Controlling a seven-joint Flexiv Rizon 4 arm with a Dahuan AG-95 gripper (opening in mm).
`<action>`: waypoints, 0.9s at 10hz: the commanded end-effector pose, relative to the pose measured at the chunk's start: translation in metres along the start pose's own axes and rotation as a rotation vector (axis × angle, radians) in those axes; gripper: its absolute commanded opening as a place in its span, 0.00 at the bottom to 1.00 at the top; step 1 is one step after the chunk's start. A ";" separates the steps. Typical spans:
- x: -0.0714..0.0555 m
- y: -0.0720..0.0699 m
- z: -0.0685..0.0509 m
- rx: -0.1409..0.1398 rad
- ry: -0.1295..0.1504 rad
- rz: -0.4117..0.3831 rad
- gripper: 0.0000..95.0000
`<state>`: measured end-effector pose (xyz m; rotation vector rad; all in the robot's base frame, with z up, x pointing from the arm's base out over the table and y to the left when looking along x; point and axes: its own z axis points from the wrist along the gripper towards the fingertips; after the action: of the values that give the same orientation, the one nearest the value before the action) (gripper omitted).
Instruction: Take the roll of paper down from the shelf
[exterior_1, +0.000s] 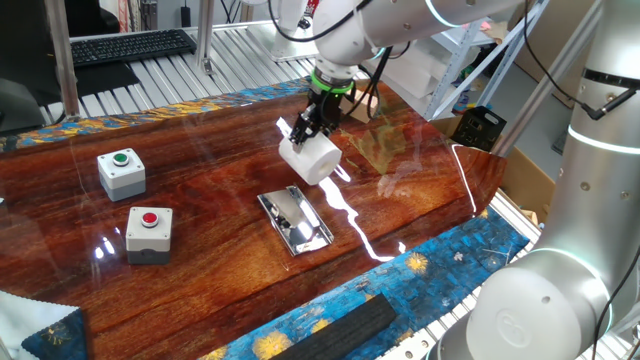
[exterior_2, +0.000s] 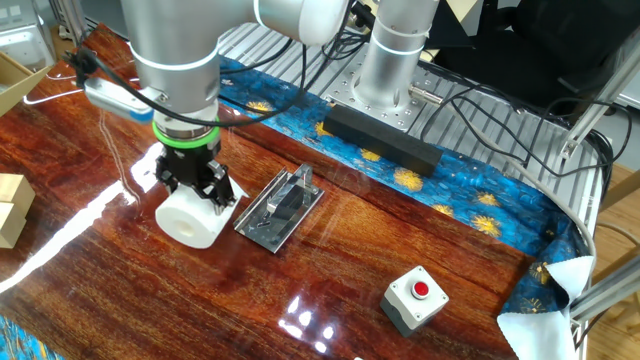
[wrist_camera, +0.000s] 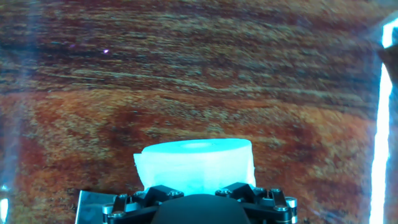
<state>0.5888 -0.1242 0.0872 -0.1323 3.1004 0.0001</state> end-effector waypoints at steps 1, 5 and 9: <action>0.003 -0.004 0.001 -0.002 0.002 0.018 0.00; 0.007 -0.007 0.005 0.002 0.008 0.008 0.00; 0.008 -0.006 0.011 -0.003 0.007 0.061 1.00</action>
<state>0.5828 -0.1304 0.0753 -0.0351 3.1112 0.0059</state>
